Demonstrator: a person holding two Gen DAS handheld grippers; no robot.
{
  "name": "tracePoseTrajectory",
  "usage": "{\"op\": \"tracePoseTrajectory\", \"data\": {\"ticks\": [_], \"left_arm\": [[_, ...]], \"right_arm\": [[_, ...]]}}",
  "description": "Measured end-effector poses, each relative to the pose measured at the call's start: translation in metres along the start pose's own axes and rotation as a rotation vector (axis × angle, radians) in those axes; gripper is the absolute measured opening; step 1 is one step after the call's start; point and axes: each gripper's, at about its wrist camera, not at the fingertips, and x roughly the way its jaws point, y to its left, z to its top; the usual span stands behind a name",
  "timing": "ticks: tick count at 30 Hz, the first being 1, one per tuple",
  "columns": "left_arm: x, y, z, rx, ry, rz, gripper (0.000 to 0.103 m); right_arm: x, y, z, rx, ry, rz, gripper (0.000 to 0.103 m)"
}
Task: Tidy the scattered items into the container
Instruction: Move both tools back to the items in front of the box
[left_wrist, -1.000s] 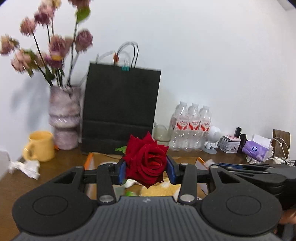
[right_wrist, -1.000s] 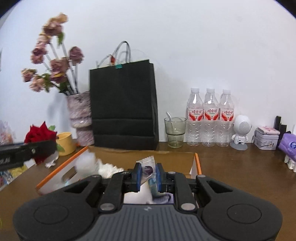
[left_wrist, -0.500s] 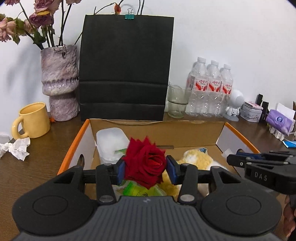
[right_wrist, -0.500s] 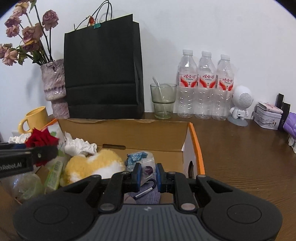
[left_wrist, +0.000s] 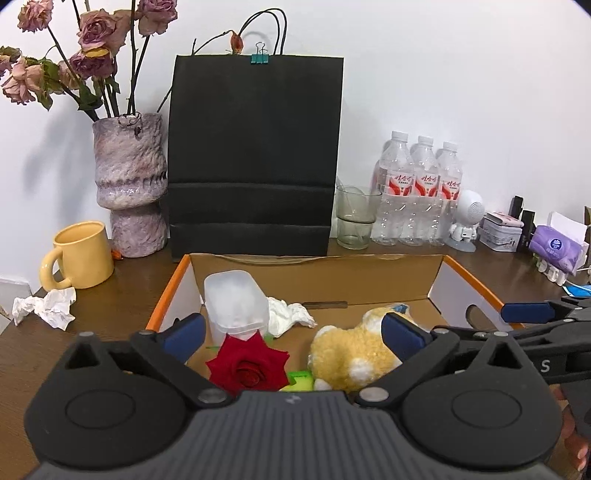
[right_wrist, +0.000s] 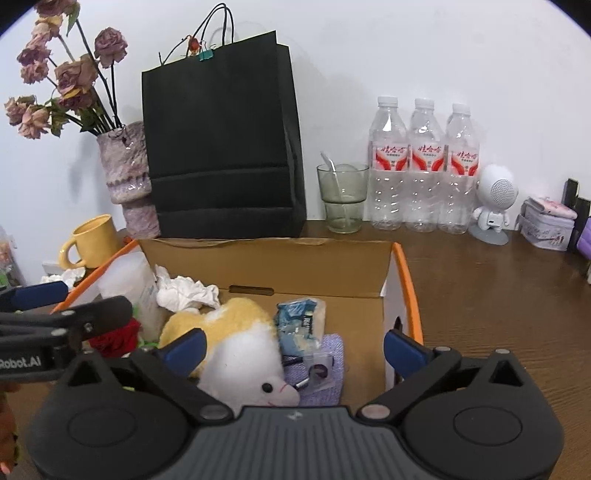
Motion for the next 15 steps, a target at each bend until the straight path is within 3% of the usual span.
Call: {"op": "tracePoseTrajectory", "data": {"ticks": [9,15], "left_arm": [[-0.02,0.008,0.002,-0.036,-0.032,-0.005,0.103],[-0.056,0.011,-0.005,-0.016,-0.071,-0.034,0.103]], "right_arm": [[-0.011,-0.004,0.001,0.016,0.006,-0.034,0.103],[-0.044,-0.005,-0.005,0.002,-0.037,-0.049,0.103]]}}
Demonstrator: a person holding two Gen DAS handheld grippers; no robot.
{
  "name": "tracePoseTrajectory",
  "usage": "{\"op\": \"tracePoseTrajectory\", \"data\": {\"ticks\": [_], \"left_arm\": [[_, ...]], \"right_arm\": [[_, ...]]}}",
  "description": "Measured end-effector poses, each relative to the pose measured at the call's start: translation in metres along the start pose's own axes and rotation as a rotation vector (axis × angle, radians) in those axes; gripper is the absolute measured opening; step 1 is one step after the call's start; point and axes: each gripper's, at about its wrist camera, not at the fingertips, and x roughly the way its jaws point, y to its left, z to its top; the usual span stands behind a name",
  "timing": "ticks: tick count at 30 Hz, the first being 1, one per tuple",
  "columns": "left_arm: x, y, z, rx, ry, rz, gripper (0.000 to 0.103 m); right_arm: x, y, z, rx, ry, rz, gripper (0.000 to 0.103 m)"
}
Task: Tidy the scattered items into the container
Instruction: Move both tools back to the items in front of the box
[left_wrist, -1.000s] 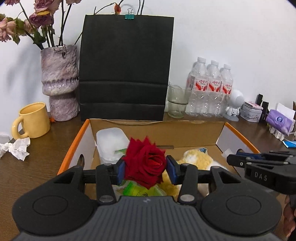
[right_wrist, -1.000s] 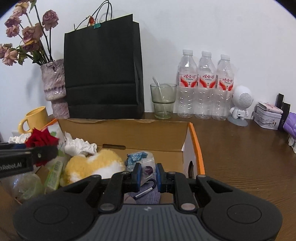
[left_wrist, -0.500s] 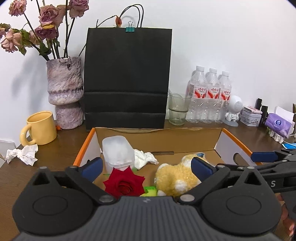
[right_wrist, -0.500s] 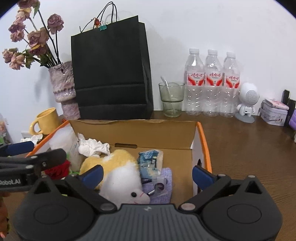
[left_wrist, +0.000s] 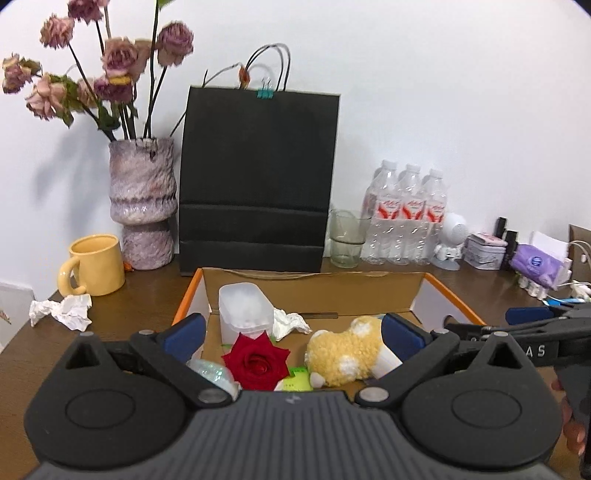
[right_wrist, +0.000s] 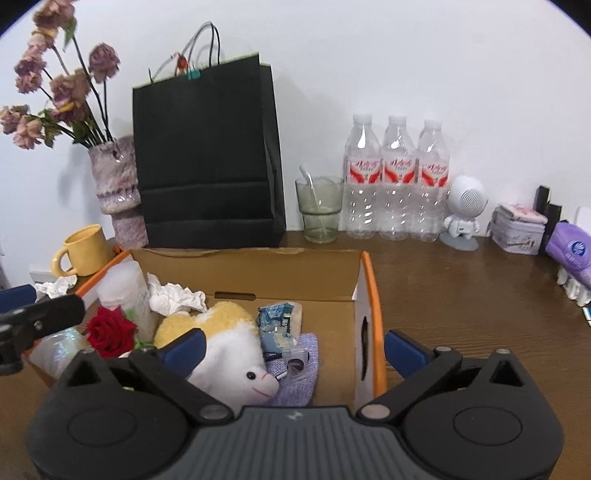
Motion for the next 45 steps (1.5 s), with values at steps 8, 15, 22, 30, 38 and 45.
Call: {"op": "tracePoseTrajectory", "data": {"ticks": [8,15,22,30,38,45], "left_arm": [[-0.044,0.003,-0.025,0.015,-0.023,-0.002,0.103],[-0.05,0.007,-0.06,0.001,0.075,0.005,0.103],[-0.027,0.003,-0.081,0.017,0.172,0.028,0.103],[-0.004,-0.007,-0.085,0.052,0.223,0.032,0.103],[0.011,-0.013,-0.085,0.079,0.249,0.037,0.096],[0.012,-0.029,-0.087,0.118,0.251,0.011,0.088]], "right_arm": [[-0.055,-0.003,-0.03,-0.041,-0.067,-0.015,0.103],[-0.066,-0.003,-0.068,-0.053,-0.022,0.012,0.096],[-0.047,-0.001,-0.088,-0.054,0.08,0.032,0.084],[-0.034,0.007,-0.096,-0.064,0.125,0.035,0.081],[-0.024,0.014,-0.102,-0.092,0.167,0.022,0.067],[-0.024,0.013,-0.102,-0.082,0.165,0.022,0.067]]}}
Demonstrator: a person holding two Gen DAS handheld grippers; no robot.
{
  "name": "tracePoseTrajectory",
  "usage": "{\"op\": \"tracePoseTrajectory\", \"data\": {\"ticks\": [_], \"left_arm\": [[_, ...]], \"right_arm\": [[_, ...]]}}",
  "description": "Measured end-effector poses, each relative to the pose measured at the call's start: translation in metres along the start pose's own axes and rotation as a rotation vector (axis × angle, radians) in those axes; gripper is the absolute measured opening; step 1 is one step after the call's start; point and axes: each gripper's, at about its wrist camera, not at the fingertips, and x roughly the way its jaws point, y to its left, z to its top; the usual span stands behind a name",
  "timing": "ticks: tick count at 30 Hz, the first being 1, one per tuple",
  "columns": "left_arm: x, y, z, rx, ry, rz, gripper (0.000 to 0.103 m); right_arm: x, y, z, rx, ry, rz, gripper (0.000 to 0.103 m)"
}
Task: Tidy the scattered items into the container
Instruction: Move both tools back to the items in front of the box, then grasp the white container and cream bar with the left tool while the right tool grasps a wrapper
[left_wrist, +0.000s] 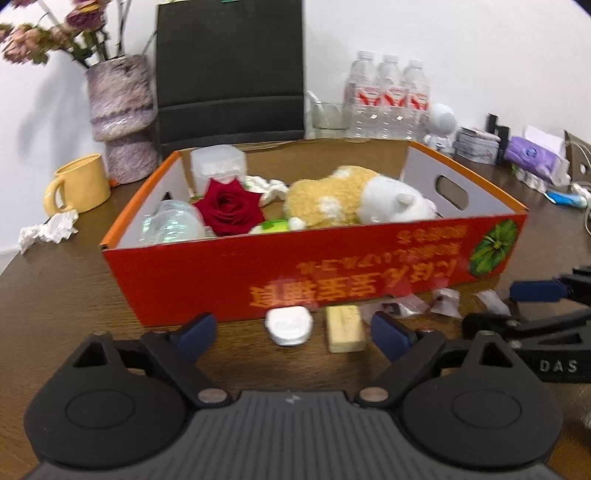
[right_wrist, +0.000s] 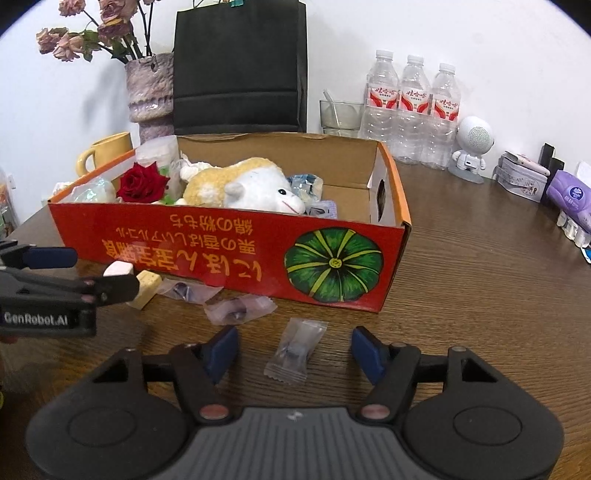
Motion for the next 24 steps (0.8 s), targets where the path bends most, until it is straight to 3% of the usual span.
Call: {"op": "tracePoseTrajectory", "data": {"ticks": [9,13,15,16,18,21,24], "left_arm": [[0.011,-0.005,0.003,-0.003,0.036,0.013,0.089],[0.013,0.0,0.003,-0.015,0.057,-0.02,0.058],[0.011,0.001,0.002,-0.014,0.05,-0.036,0.05],[0.01,0.0,0.002,-0.012,0.048,-0.037,0.05],[0.01,-0.001,0.001,-0.008,0.045,-0.036,0.05],[0.008,-0.001,0.0,-0.003,0.039,-0.032,0.05],[0.006,-0.001,0.0,-0.001,0.031,-0.033,0.05]], "right_arm": [[0.0,-0.001,0.0,0.002,0.0,0.006,0.067],[0.0,-0.001,-0.001,0.001,0.0,0.012,0.067],[-0.001,0.0,-0.001,-0.001,0.0,0.016,0.066],[-0.002,-0.001,-0.002,-0.003,-0.001,0.02,0.063],[-0.004,0.0,-0.003,-0.004,-0.008,0.031,0.039],[-0.007,-0.002,-0.003,0.004,-0.011,0.042,0.018],[-0.008,-0.005,-0.004,0.016,-0.01,0.066,0.017]]}}
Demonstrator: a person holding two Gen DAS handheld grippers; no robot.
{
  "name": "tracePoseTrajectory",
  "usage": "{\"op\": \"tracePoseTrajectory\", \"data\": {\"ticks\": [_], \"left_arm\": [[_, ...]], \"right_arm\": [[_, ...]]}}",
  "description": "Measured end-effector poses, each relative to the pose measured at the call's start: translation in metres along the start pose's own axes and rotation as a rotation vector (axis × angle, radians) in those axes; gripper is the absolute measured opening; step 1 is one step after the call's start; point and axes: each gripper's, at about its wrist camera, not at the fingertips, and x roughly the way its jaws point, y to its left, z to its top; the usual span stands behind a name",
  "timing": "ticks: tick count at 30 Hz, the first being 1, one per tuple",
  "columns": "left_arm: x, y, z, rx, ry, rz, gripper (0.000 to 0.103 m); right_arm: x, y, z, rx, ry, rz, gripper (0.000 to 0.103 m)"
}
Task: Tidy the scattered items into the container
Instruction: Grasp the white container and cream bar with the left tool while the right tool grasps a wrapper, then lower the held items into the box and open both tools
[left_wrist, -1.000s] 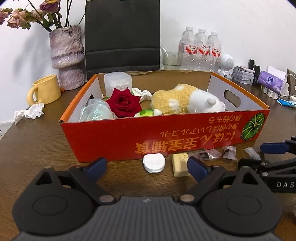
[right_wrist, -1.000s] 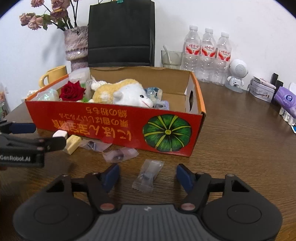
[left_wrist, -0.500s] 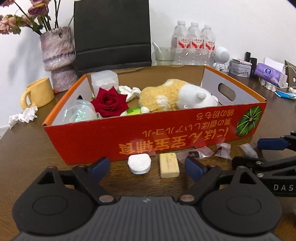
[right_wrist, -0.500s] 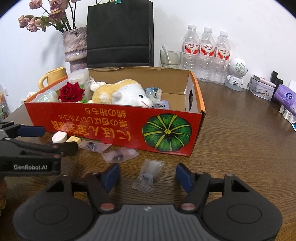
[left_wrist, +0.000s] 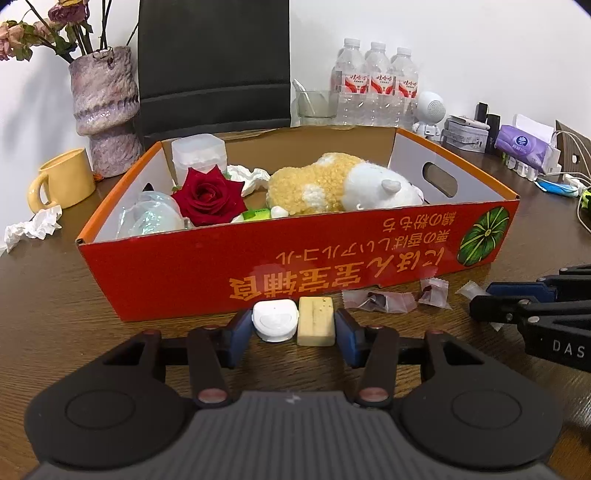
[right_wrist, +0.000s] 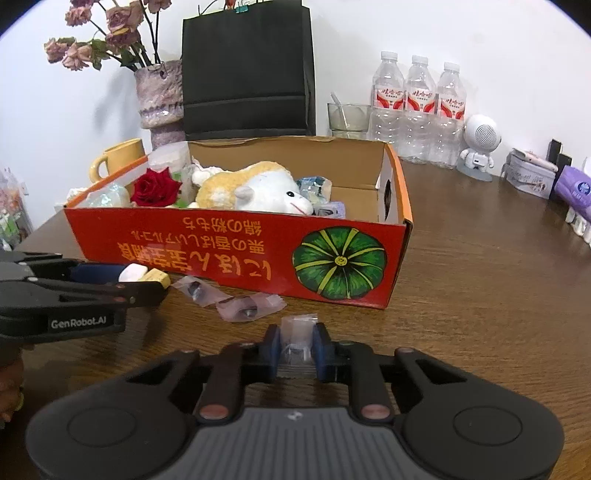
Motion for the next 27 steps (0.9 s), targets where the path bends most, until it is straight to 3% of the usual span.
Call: {"op": "tracePoseTrajectory", "data": {"ticks": [13,20,27], "left_arm": [[-0.021,0.005,-0.006,-0.027,-0.049,-0.009,0.05],[-0.062,0.01,-0.002,-0.053,-0.162,-0.008,0.05],[-0.087,0.015,0.034,-0.053,-0.258,-0.039,0.05]], "right_arm": [[-0.01,0.002,0.0,0.007,-0.052,0.023,0.016],[-0.041,0.006,0.009,0.007,-0.149,0.083,0.016],[-0.056,0.006,0.038,0.014,-0.212,0.082,0.016]]}}
